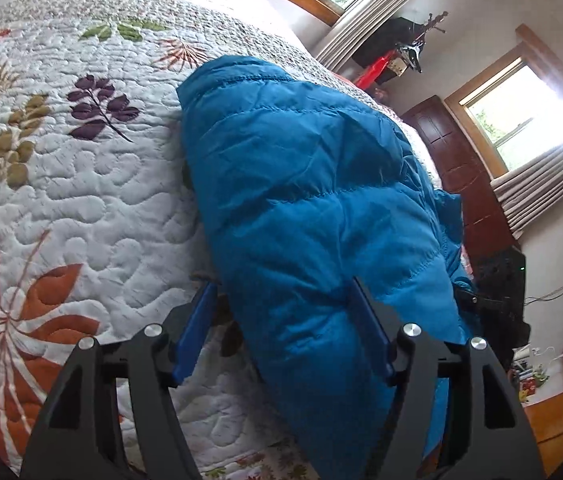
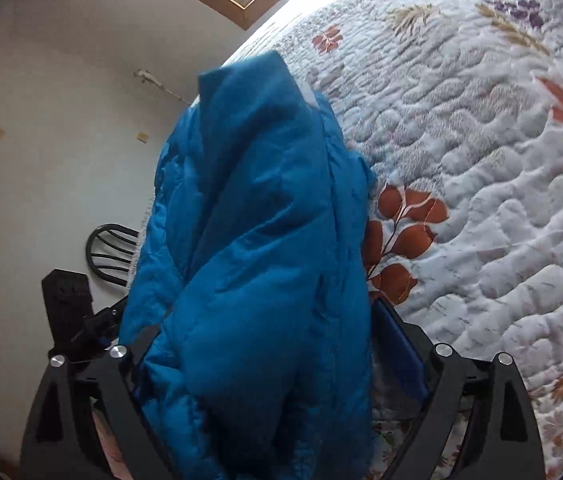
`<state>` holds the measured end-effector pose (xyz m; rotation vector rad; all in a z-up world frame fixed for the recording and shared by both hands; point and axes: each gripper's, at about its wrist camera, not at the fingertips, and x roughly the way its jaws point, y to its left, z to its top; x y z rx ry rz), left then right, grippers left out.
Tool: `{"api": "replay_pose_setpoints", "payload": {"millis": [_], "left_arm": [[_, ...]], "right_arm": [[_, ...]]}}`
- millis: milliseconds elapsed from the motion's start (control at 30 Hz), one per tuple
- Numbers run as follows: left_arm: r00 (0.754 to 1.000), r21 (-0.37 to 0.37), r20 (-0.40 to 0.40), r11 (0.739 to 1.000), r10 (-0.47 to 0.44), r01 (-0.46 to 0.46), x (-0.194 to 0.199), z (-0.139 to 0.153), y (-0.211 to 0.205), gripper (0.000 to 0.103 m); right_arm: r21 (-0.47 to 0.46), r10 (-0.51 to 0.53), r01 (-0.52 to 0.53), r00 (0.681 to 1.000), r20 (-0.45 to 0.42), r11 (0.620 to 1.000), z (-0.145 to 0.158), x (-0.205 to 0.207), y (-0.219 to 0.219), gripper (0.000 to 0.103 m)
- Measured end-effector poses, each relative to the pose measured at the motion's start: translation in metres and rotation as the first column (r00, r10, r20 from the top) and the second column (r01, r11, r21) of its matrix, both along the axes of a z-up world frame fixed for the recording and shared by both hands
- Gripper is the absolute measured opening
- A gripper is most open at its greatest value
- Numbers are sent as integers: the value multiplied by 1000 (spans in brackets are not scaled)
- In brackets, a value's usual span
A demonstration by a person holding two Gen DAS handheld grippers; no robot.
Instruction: Fold large clothes
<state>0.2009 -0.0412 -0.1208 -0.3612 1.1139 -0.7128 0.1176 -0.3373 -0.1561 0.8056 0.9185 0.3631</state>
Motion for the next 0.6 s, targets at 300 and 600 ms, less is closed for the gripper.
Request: {"api": "replay_pose_setpoints", "payload": {"millis": [300, 600], "left_arm": [[1000, -104, -5, 994, -21, 20, 3, -2, -8, 44], [993, -193, 106, 981, 46, -25, 2, 38, 25, 34]], "right_arm": [[22, 49, -52, 993, 104, 998, 8, -3, 10, 61], [-98, 124, -103, 964, 236, 990, 64, 12, 43, 47]]}}
